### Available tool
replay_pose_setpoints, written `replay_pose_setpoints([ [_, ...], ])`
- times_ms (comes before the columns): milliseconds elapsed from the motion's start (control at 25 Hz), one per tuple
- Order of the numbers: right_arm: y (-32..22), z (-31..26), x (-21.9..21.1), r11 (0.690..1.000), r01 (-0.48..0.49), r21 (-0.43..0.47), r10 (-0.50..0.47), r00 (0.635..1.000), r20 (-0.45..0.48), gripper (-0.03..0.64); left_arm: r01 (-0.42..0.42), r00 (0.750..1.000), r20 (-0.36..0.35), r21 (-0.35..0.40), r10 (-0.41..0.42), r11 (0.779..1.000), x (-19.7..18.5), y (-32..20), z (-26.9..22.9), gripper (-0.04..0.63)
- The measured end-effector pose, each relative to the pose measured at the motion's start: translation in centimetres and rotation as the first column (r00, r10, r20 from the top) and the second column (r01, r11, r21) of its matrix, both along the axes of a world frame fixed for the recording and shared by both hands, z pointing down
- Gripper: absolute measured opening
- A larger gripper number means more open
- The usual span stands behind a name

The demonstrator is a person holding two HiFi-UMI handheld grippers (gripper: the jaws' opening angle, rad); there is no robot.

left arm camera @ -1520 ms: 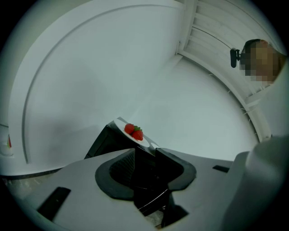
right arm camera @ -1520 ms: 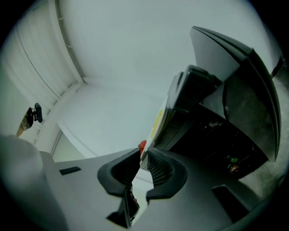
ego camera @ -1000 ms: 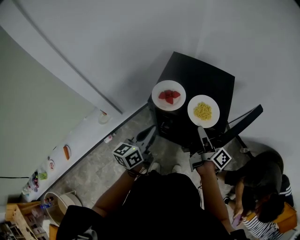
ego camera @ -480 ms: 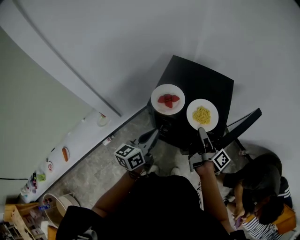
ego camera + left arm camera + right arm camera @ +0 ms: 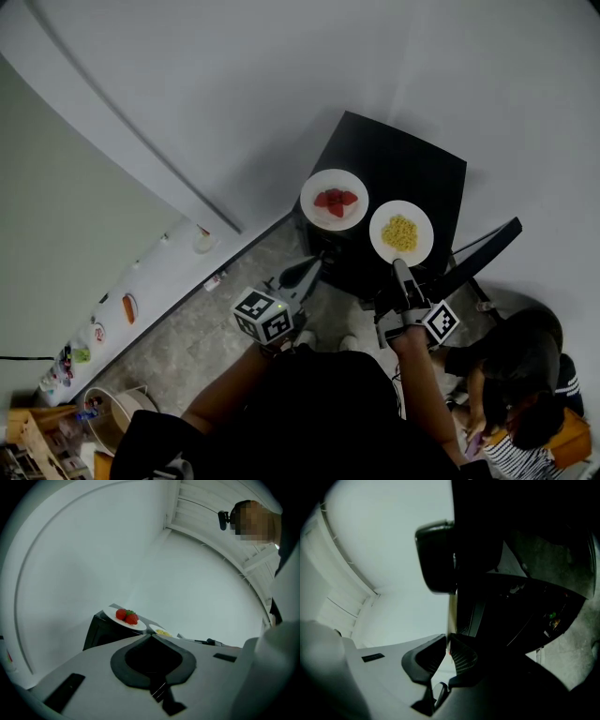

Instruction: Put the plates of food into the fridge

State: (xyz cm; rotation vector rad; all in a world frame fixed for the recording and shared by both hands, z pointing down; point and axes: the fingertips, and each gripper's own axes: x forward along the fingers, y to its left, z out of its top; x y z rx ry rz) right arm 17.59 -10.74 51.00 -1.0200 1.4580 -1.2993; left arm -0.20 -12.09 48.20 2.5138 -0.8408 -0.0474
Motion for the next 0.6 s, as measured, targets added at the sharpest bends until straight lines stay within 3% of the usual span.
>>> replay_pose_setpoints([
  [600, 6.0, 0.2, -4.6, 0.981, 0.188, 0.055, -0.186, 0.982, -0.037, 0.040, -0.024, 0.999, 0.026, -0.033, 0.025, 0.999, -0.3, 2.3, 2.1, 0.023],
])
